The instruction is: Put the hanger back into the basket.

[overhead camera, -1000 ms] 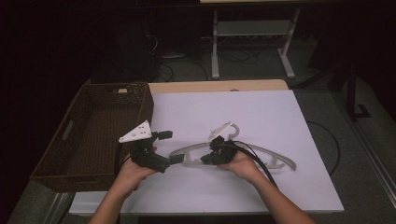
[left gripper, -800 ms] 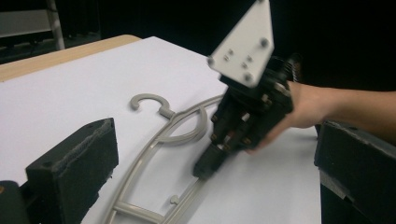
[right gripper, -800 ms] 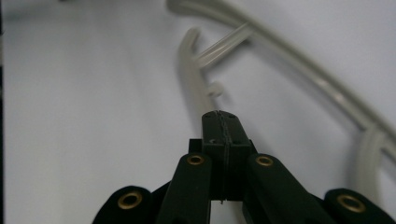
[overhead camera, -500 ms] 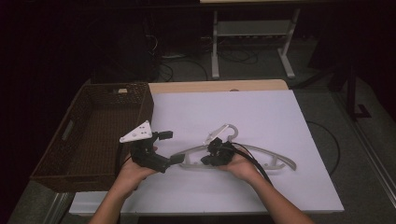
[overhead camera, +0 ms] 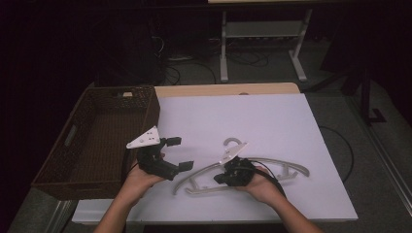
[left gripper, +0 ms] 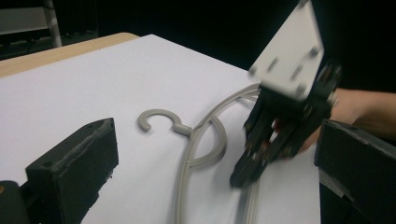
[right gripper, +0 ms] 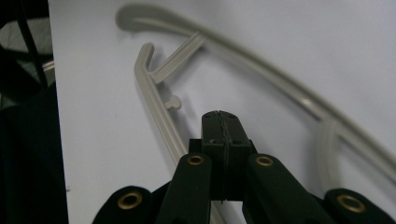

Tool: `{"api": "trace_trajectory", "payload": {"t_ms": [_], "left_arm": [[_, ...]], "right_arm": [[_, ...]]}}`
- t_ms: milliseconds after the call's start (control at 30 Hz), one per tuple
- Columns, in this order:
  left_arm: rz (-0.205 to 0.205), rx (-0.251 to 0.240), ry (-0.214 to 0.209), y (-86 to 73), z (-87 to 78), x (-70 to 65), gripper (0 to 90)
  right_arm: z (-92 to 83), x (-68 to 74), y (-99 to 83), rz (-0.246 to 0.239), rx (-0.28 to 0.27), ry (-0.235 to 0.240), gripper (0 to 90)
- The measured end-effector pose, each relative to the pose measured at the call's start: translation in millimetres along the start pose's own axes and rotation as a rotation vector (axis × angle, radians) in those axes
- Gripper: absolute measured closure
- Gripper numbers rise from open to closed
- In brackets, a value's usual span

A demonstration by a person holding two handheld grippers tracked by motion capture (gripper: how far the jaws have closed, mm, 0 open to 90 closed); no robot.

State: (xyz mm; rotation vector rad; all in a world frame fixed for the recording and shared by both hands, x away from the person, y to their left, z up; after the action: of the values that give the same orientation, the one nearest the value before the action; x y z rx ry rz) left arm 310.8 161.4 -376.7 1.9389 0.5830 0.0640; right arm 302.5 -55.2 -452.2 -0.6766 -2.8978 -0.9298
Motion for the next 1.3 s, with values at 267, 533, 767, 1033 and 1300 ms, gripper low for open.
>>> {"api": "trace_trajectory", "payload": {"t_ms": [267,533,767,1033,1300], "left_arm": [[-0.001,0.006,0.005,-1.0,1.2,1.0,0.0],[-0.006,0.006,-0.005,-3.5,7.0,-0.3,0.0],[-0.006,0.009,-0.007,-4.3,7.8,0.2,0.0],[-0.011,0.004,-0.003,-4.7,6.7,1.4,0.0],[-0.005,0.013,-0.007,-4.7,7.6,-0.5,0.0]], "right_arm": [[-49.5,-4.6,-36.0,0.106,-0.105,-0.095,89.5],[-63.1,-3.0,-68.4,0.148,-0.131,-0.154,89.4],[-49.5,-4.0,-65.1,0.123,-0.111,-0.141,89.4],[-39.3,-3.5,-64.5,0.119,-0.073,-0.127,89.4],[-34.5,-1.2,-66.0,0.123,-0.041,-0.121,89.5]]}}
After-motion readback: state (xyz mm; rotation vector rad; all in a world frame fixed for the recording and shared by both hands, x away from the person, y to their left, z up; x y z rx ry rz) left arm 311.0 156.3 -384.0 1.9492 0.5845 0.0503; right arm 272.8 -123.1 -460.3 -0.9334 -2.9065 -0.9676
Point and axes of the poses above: each handheld gripper's, and its own axes: z roughly forward along the jaws, y roughly out of its top, x roughly to its left, the point moved 4 cm from there along z, roughly forward along the jaws, and after that the axes turned 7 degrees about x, right-handed, at the moved point
